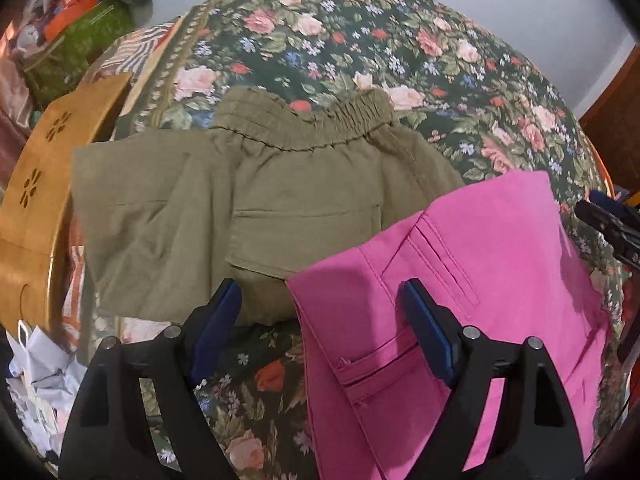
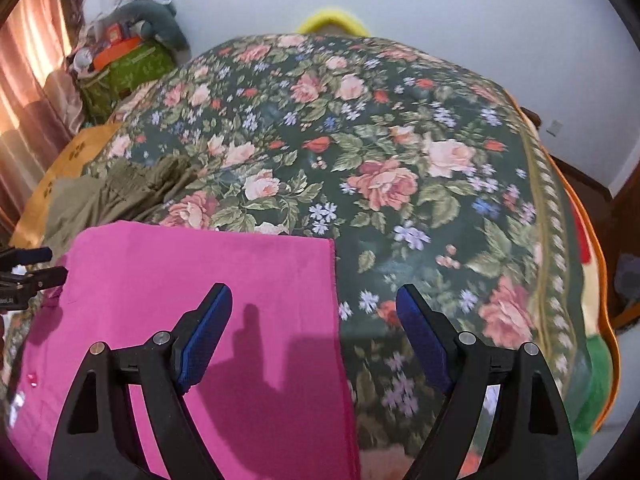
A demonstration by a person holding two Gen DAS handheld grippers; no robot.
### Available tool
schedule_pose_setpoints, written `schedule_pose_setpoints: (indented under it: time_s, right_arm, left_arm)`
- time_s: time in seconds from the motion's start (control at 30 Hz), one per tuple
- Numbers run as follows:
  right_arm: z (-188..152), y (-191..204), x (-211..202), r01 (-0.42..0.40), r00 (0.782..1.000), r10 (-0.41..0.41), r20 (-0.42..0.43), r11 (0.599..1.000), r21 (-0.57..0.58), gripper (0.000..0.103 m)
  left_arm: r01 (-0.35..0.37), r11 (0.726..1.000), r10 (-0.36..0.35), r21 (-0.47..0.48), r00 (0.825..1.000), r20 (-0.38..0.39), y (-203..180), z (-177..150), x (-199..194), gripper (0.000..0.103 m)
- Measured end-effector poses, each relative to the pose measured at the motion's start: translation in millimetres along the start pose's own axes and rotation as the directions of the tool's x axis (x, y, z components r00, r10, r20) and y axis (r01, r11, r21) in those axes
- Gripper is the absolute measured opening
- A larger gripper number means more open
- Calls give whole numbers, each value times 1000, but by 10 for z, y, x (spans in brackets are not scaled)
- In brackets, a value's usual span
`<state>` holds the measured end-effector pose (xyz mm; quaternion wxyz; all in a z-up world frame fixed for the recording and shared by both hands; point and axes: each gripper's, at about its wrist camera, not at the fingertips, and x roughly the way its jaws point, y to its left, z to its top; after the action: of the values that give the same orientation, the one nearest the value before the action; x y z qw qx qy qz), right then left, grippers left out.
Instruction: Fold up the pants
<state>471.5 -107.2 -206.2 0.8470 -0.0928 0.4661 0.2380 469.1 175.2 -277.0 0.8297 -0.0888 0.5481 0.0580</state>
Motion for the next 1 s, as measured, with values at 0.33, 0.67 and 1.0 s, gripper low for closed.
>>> schedule_pose_setpoints:
  time_s: [0.33, 0.67, 1.0]
  right_arm:
    - [88, -22, 411, -42, 999, 42, -23, 999, 24, 63]
    - [89, 104, 451, -77, 997, 78, -23, 996, 48, 4]
    - [197, -11, -180, -17, 993, 15, 119, 1000, 21, 3]
  left_arm:
    - [109, 994, -110, 20, 994, 7, -55, -4, 77, 47]
    - [12, 998, -16, 61, 998, 64, -188, -1, 3, 11]
    - [22, 998, -34, 65, 982, 187, -184, 91, -586, 9]
